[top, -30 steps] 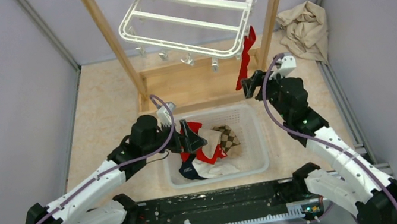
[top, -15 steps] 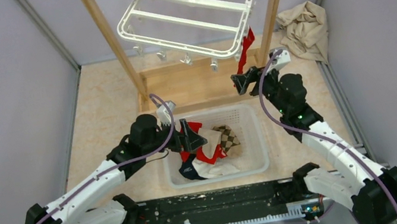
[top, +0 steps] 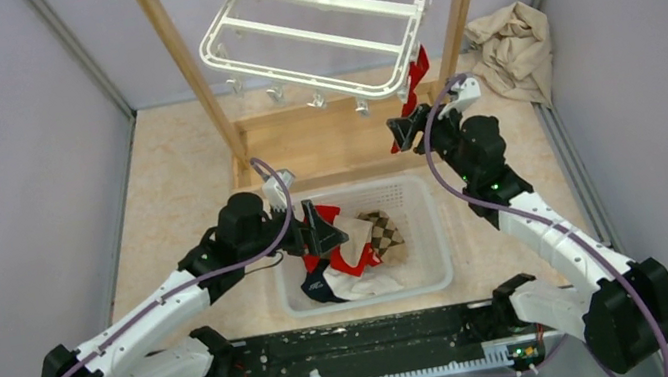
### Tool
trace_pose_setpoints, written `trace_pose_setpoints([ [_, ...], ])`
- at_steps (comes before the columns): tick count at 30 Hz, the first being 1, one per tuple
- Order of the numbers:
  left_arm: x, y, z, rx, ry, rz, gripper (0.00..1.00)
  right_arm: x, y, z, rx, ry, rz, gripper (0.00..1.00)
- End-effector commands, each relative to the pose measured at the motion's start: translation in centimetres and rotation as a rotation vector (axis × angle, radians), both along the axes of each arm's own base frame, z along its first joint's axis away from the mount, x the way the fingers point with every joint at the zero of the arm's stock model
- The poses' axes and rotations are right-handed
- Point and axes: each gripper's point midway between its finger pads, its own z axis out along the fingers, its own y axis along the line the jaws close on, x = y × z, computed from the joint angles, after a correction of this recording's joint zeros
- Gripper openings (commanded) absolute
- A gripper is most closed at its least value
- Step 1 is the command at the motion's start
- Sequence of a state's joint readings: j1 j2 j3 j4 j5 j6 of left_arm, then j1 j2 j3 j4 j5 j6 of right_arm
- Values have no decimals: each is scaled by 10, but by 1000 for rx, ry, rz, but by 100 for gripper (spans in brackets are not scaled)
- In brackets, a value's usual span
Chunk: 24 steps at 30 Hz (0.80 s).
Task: Remove the socks clipped to the hanger
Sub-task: Remove the sock from the hanger.
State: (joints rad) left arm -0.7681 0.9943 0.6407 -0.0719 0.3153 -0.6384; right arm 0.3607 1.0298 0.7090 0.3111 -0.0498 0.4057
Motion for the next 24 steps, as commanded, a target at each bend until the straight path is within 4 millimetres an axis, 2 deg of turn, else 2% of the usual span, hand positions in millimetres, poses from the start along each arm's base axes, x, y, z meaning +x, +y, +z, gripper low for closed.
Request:
trace_pose_setpoints([
  [1,3,-5,22,-39,-50,-13,99,4,-1,45,51,-120,0,56],
  [10,4,-9,32,-59,-63,-22,99,-4,1,55,42,-149,29,21],
  [14,7,-12,42,-76,-82,-24,99,-11,0,63,43,-161,39,13],
  [19,15,-20,54,-88,-115,-32,99,-22,1,73,45,-173,67,8],
  [24,28,-30,65,-90,-163,-39,99,-33,15,80,36,-154,162,6],
])
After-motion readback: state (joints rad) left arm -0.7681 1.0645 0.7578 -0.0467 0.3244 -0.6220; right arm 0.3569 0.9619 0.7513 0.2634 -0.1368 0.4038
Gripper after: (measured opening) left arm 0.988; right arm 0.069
